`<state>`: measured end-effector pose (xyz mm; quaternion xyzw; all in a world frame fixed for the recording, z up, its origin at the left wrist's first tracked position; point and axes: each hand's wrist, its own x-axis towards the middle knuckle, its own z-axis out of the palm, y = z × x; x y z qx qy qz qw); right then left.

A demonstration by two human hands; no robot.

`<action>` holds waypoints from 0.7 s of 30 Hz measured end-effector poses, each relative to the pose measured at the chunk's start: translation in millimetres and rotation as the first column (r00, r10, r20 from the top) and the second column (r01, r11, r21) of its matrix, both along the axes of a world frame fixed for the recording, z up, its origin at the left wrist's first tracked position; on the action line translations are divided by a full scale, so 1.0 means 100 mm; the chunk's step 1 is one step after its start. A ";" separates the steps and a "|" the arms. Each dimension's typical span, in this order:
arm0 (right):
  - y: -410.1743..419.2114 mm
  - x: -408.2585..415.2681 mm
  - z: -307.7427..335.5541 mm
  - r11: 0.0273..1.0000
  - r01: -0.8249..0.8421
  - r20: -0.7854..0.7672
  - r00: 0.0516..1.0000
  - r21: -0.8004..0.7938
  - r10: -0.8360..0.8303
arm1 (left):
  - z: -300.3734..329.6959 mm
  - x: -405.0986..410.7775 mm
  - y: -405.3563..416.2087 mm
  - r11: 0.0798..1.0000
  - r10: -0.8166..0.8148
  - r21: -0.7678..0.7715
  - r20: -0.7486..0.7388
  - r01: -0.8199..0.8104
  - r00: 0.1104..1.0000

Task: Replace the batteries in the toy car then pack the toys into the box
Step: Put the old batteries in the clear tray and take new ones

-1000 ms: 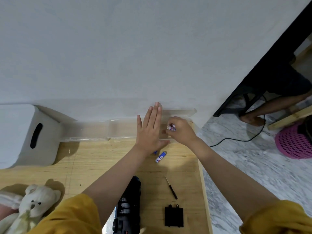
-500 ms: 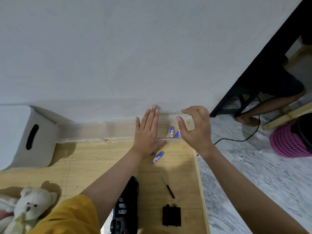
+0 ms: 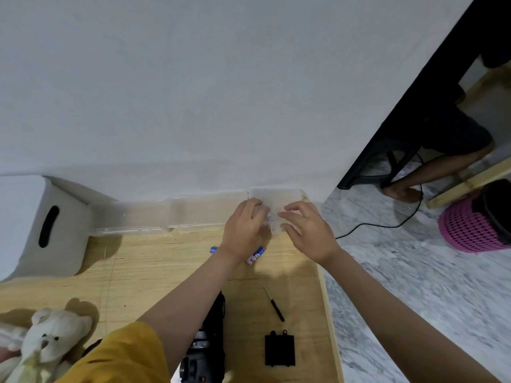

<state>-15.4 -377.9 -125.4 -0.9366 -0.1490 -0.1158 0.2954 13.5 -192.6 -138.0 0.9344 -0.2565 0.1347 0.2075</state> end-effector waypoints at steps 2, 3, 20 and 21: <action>0.02 -0.01 -0.03 1.000 0.011 -0.012 1.000 -0.003 -0.011 | 0.03 0.02 0.00 1.000 -0.011 0.009 0.015 0.011 1.000; 0.04 0.00 -0.04 1.000 0.020 -0.013 1.000 -0.003 -0.020 | 0.03 0.03 -0.01 1.000 -0.014 0.007 0.017 0.014 1.000; 0.10 0.07 -0.28 0.971 0.113 0.340 0.940 -0.212 -0.036 | 0.06 0.05 0.05 0.995 -0.054 0.083 -0.036 0.056 0.998; 0.11 0.06 -0.27 0.970 0.120 0.331 0.942 -0.211 -0.045 | 0.08 0.04 0.07 0.995 -0.056 0.081 -0.088 0.063 0.995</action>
